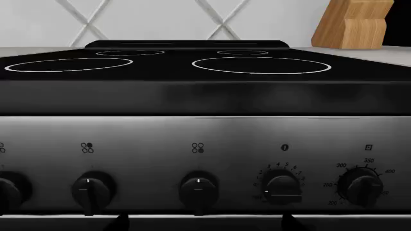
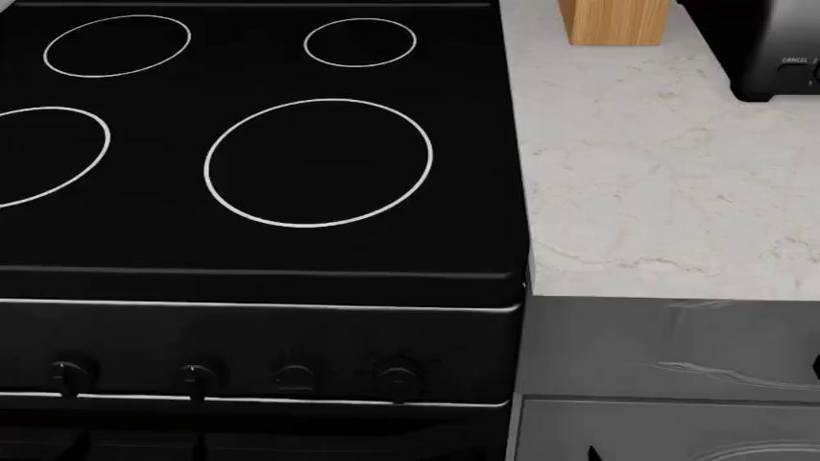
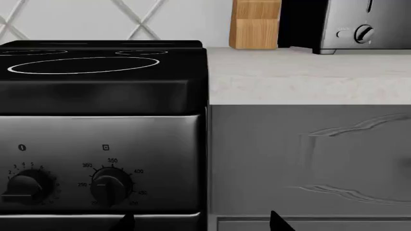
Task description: Press the stop button on the microwave
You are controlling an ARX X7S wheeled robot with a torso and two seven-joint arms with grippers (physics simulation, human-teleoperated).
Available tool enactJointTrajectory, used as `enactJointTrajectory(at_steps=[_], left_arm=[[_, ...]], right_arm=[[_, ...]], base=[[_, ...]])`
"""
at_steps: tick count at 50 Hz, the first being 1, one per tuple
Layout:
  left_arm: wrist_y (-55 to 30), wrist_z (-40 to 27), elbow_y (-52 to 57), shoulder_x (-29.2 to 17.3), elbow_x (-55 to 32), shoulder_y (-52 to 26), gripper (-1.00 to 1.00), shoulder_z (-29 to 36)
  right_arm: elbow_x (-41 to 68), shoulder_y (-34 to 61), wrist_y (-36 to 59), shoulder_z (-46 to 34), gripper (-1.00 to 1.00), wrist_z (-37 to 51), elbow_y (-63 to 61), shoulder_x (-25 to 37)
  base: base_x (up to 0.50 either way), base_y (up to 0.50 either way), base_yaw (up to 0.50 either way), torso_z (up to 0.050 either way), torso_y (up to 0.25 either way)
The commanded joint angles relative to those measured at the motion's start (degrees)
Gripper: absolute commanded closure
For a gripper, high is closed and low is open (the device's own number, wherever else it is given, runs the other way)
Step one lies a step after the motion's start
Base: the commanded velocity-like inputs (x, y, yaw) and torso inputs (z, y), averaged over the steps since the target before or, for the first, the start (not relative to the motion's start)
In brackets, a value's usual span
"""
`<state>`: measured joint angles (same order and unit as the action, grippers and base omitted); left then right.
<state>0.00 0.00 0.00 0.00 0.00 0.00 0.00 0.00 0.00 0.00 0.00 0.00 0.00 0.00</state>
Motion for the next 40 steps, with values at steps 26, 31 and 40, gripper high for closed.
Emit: enactJointTrajectory(at_steps=[26, 31, 40], left_arm=[[-2.95, -4.43, 3.49, -4.19, -2.92, -0.27, -1.0, 4.73], [-3.12, -4.87, 3.75, -4.61, -3.2, -0.36, -1.0, 5.08], [-4.67, -5.87, 5.65, -5.19, -3.39, -0.42, -1.0, 5.86]], right_arm=[[1.7, 0.9, 4.04, -4.63, -1.0, 6.41, -4.44, 3.78], [2.03, 1.15, 4.05, -5.16, -1.0, 6.79, -4.25, 4.17], [2.51, 1.38, 4.06, -6.01, -1.0, 7.41, -4.11, 4.8]], base=[[0.0, 0.0, 0.0, 0.027, 0.031], [0.0, 0.0, 0.0, 0.05, 0.061], [0.0, 0.0, 0.0, 0.05, 0.061]])
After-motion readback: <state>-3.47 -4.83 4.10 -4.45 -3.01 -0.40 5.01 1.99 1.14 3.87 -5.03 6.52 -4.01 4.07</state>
